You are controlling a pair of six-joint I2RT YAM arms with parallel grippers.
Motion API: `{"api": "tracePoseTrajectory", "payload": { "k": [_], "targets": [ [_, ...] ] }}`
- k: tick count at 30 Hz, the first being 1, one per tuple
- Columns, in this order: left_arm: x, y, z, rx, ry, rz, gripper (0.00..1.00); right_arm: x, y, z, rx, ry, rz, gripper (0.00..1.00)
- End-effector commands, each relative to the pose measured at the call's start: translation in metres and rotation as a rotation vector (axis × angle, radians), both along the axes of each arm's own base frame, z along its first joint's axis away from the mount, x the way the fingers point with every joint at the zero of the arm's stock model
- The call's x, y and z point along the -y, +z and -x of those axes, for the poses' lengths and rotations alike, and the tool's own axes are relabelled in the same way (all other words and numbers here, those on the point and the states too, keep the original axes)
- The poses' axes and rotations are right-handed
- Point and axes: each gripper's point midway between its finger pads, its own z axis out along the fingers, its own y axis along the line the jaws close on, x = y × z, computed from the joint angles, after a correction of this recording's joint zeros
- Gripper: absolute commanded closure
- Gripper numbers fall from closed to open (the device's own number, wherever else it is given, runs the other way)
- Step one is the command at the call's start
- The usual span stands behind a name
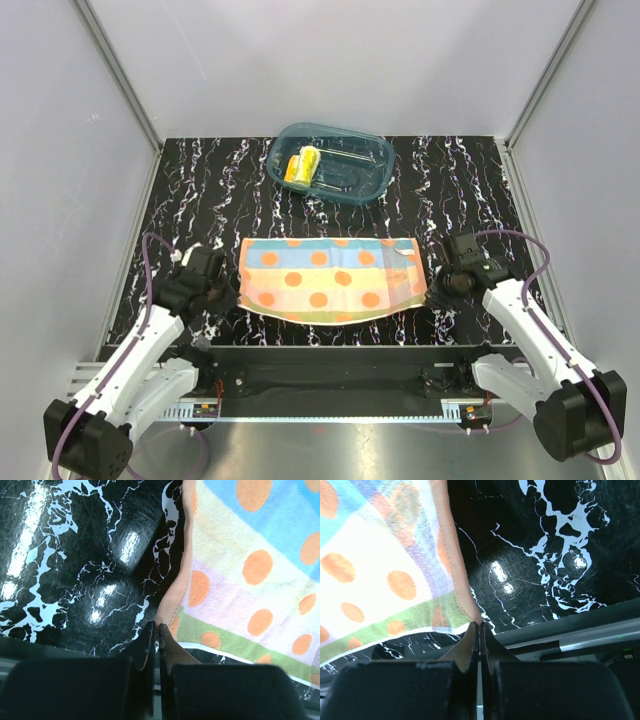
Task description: Roll the towels
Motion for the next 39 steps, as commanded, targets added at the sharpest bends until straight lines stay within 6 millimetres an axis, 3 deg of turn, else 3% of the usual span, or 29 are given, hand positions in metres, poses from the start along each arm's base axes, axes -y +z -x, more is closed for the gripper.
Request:
{"api": "tracePoseTrajectory", "payload": {
  "k": [1, 7, 14, 17, 29, 39],
  "targets": [
    [0.004, 0.026, -0.002, 0.031, -0.015, 0.033, 1.00, 0.007, 0.021, -0.007, 0.054, -0.034, 0.023, 1.00],
    [0.000, 0.033, 0.007, 0.027, -0.017, 0.020, 1.00, 0.009, 0.030, -0.004, 0.081, -0.052, 0.020, 1.00],
    [0.001, 0.043, 0.001, 0.039, -0.034, 0.012, 1.00, 0.006, 0.035, -0.008, 0.100, -0.040, 0.005, 1.00],
    [0.001, 0.051, -0.010, 0.053, -0.048, -0.011, 1.00, 0.006, 0.048, -0.023, 0.134, -0.027, 0.024, 1.00],
    [-0.004, 0.081, -0.059, 0.097, -0.047, -0.094, 1.00, 0.013, 0.061, -0.085, 0.164, 0.012, 0.140, 1.00],
    [-0.009, 0.080, -0.101, 0.082, -0.035, -0.130, 1.00, 0.016, 0.058, -0.136, 0.150, 0.027, 0.163, 1.00]
  ]
}}
